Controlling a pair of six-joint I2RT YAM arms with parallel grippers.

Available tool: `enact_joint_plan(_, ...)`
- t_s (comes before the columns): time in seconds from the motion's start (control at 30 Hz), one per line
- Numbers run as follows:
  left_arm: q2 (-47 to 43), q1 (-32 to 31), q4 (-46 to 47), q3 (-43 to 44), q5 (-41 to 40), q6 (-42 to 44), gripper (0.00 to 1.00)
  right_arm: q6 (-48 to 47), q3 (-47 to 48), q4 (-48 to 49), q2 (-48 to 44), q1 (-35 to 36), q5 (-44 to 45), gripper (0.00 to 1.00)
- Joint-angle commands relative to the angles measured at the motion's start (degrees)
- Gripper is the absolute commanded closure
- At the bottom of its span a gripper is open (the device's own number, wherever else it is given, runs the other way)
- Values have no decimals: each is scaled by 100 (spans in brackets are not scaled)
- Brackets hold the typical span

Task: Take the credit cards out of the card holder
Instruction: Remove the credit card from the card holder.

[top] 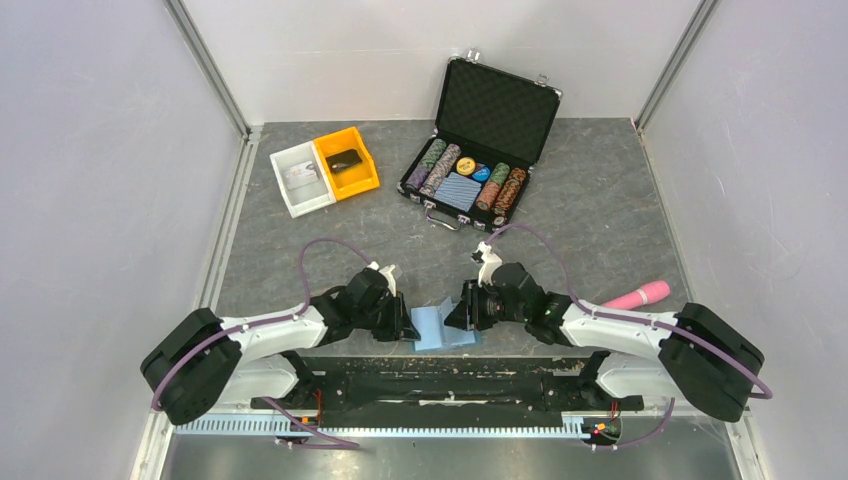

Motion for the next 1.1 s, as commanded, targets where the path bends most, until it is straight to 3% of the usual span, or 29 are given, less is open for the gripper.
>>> enact_joint_plan(0.0,-41,-21,195,-56,30,-281,73,165,-54,565,66,102,-177,69)
enact_joint_plan(0.17,-329,-21,-205,53,-160,-288,71,139,202,632,255,348,-199,60)
enact_joint_plan(0.37,-754,-16,-907,248,-684,-331,63,140,195,623,311,438,-90,62)
enact_joint_plan(0.7,-1292,-12,-1627,519,-1131,-423,59,138,331,908,659,478,-252,59)
enact_joint_plan(0.87,-1306,-14,-1897,776,-1149,-288,56,133,472,902,779,541,-171,43)
enact_joint_plan(1.0,-1346,-8,-2027,1046,-1125,-216,54,117,526,871,843,572,-193,44)
enact_joint_plan(1.07,-1318,-12,-2027,1156,-1078,-187,54,65,558,792,827,567,-162,51)
